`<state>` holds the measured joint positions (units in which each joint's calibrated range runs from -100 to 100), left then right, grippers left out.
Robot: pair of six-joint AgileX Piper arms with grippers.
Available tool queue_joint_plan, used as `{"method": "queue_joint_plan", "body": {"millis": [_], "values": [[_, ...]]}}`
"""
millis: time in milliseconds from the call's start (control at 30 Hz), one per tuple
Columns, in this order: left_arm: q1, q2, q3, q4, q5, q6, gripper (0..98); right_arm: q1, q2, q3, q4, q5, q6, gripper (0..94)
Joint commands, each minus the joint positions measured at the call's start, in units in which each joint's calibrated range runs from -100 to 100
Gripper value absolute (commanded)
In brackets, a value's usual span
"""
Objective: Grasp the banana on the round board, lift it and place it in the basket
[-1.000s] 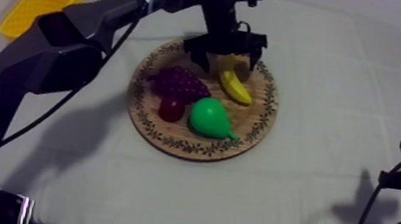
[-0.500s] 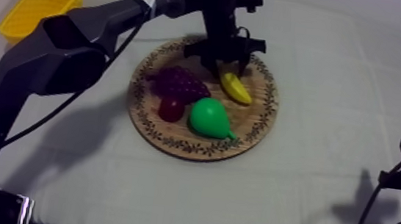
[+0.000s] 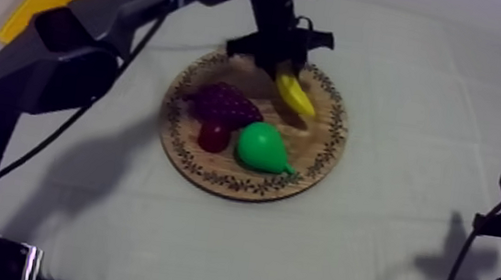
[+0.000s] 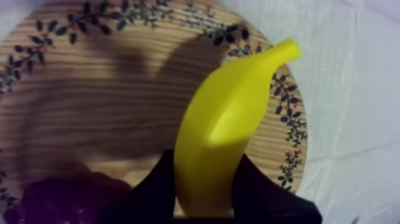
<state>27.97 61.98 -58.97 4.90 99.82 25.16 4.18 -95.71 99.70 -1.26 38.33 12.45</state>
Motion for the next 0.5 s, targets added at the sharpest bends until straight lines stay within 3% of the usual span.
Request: {"method": "queue_joint_plan", "body": {"millis": [0,267,467], "values": [[-0.3,-5.9,3.0,-1.07,-0.1,0.2,18.3,0.0,0.0,0.0,0.0,0.0,0.0,0.6],[-3.1,-25.8,18.4,-6.14,-0.3,0.9,17.5,0.0,0.0,0.0,0.0,0.0,0.0,0.6],[-6.8,-38.9,33.0,-8.78,-5.6,0.1,17.9,0.0,0.0,0.0,0.0,0.0,0.0,0.6]]}}
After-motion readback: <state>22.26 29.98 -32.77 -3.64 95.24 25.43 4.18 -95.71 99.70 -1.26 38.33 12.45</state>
